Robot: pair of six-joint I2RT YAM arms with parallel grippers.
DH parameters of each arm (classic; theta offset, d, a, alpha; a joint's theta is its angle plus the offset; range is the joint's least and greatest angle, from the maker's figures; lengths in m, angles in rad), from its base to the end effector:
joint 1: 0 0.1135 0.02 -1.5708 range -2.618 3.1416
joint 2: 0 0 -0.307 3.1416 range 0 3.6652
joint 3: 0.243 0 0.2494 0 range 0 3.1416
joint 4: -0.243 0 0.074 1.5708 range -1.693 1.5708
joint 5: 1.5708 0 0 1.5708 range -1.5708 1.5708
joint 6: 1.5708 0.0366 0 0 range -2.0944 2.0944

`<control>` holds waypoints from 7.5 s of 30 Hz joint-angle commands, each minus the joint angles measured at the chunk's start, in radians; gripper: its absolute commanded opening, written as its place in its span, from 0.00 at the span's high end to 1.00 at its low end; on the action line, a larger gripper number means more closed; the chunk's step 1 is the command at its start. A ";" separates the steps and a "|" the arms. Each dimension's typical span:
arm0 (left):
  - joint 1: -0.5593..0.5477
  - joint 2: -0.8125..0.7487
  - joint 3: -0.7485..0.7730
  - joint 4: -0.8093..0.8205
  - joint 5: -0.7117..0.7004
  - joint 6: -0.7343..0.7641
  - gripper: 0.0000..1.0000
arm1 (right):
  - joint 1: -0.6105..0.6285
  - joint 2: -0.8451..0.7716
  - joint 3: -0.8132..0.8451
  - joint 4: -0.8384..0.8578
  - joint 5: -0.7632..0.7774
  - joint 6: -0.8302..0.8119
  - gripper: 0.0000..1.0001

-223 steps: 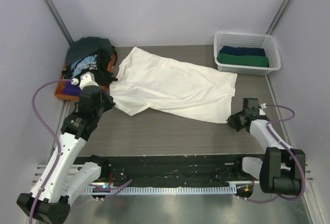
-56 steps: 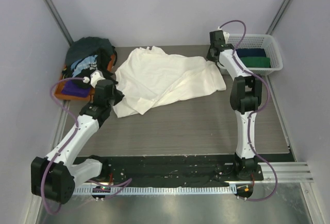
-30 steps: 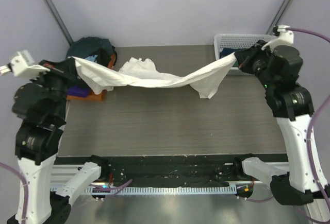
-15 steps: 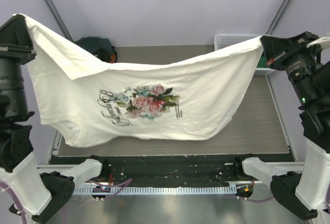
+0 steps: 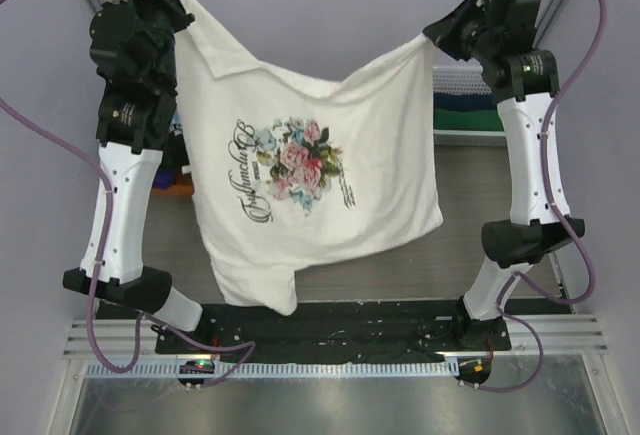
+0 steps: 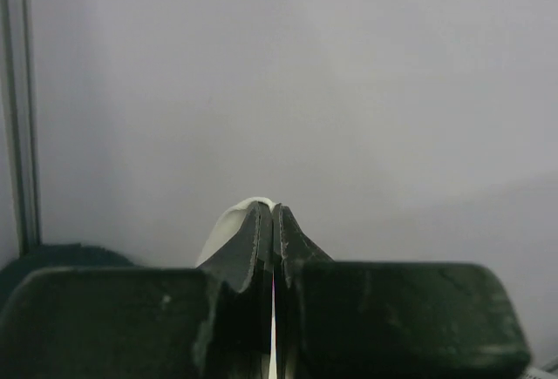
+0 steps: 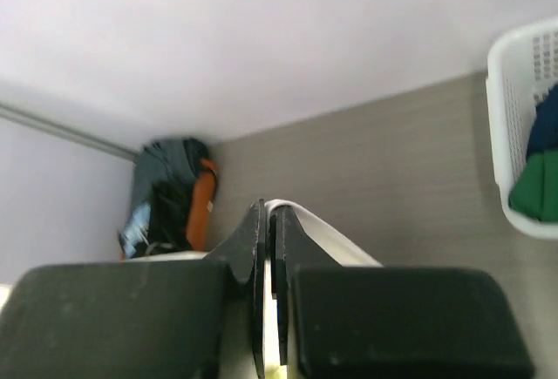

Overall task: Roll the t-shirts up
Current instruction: Flatten out the T-shirt at the center of the board, then fold the T-shirt at the center of the board.

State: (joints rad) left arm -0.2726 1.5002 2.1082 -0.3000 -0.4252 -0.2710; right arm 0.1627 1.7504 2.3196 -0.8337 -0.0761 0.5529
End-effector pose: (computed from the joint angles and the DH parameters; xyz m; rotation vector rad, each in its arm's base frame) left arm 0.2593 -0.0568 0.6398 -0.3652 1.2409 -0.1975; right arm 0.3479 0.0599 0.5677 0.3094 1.8470 0.5684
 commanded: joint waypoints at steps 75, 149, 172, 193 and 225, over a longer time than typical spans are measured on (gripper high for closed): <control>0.076 -0.784 -1.473 0.035 0.013 -0.605 1.00 | -0.325 -0.698 -1.666 0.449 -0.251 0.022 0.99; 0.076 0.130 -0.706 0.177 -0.060 -0.376 1.00 | -0.278 -0.104 -1.304 0.722 -0.100 0.140 0.99; 0.081 0.092 -0.719 0.183 -0.124 -0.358 1.00 | -0.278 -0.089 -1.289 0.723 -0.114 0.153 0.99; 0.096 0.436 -0.481 0.222 -0.003 -0.364 0.99 | -0.258 -0.153 -1.353 0.752 -0.082 0.166 0.45; 0.087 -0.299 -1.117 0.196 0.028 -0.611 0.24 | -0.054 -0.470 -2.001 1.154 0.271 0.737 0.42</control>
State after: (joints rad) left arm -0.1814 1.2987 1.1381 -0.1078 -0.3592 -0.7761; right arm 0.1047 1.2186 0.2920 0.2771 0.1375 1.2488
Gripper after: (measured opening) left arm 0.766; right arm 0.643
